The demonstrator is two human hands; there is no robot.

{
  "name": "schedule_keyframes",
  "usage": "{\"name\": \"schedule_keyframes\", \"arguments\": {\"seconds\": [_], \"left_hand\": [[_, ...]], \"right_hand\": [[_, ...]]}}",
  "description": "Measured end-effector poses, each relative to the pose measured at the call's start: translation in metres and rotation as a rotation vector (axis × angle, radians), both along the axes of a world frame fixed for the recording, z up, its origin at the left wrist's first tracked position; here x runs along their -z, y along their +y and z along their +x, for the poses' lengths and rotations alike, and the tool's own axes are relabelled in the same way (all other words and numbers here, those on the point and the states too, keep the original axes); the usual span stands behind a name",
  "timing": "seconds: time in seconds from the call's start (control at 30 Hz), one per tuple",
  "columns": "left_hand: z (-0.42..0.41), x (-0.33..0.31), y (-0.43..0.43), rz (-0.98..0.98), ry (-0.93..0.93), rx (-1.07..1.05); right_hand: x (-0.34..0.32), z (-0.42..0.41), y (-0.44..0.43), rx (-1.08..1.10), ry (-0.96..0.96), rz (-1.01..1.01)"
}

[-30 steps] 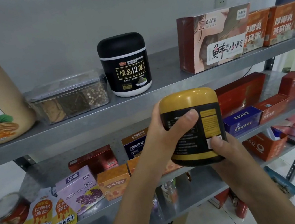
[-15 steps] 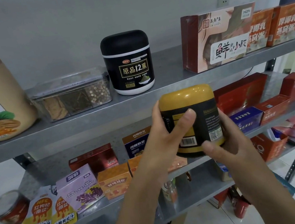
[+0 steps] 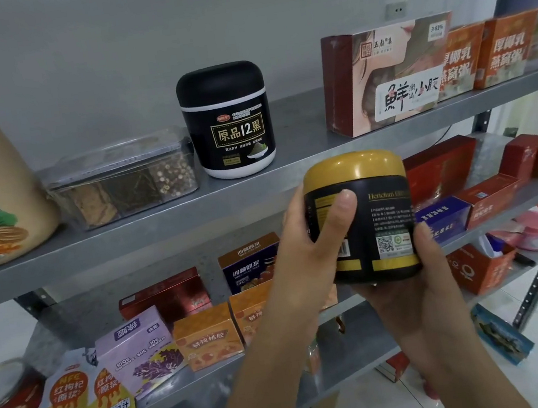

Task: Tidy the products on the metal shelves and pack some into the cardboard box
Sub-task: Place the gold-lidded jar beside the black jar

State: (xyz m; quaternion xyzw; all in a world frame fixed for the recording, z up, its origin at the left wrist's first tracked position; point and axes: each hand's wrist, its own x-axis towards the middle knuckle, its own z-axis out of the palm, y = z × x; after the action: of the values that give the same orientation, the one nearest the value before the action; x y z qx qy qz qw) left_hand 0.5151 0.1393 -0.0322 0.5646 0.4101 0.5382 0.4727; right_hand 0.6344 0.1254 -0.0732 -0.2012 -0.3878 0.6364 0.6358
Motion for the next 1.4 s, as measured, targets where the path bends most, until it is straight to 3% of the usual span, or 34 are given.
{"name": "schedule_keyframes", "arguments": {"seconds": [0.1,0.27,0.43,0.63,0.73,0.9,1.1,1.2,1.4], "left_hand": [[0.002,0.001,-0.002,0.054,0.046,0.006],[0.002,0.006,0.003,-0.006,-0.037,0.063],[-0.005,0.007,0.012,-0.02,-0.204,0.121],[0.008,0.009,0.011,0.084,-0.073,0.034],[0.009,0.007,0.012,0.151,0.026,-0.05],[0.017,0.007,0.013,0.132,0.039,0.027],[0.002,0.002,0.022,0.038,-0.076,-0.025],[0.003,-0.001,0.023,-0.008,-0.054,0.001],[0.0,-0.004,0.026,-0.042,0.006,-0.001]], "right_hand": [[0.0,0.0,0.0,0.106,-0.057,0.037],[-0.005,0.006,0.002,0.247,-0.311,0.129],[-0.015,0.032,0.011,0.005,-0.306,0.143],[-0.008,0.036,0.005,-0.127,-0.172,0.118],[-0.006,0.037,0.008,0.025,-0.157,0.071],[-0.001,0.027,0.006,0.259,-0.257,0.08],[-0.014,0.05,0.017,0.155,-0.483,0.099],[-0.016,0.052,0.024,-0.022,-0.488,0.084],[-0.011,0.053,0.03,-0.056,-0.485,0.107]]}}
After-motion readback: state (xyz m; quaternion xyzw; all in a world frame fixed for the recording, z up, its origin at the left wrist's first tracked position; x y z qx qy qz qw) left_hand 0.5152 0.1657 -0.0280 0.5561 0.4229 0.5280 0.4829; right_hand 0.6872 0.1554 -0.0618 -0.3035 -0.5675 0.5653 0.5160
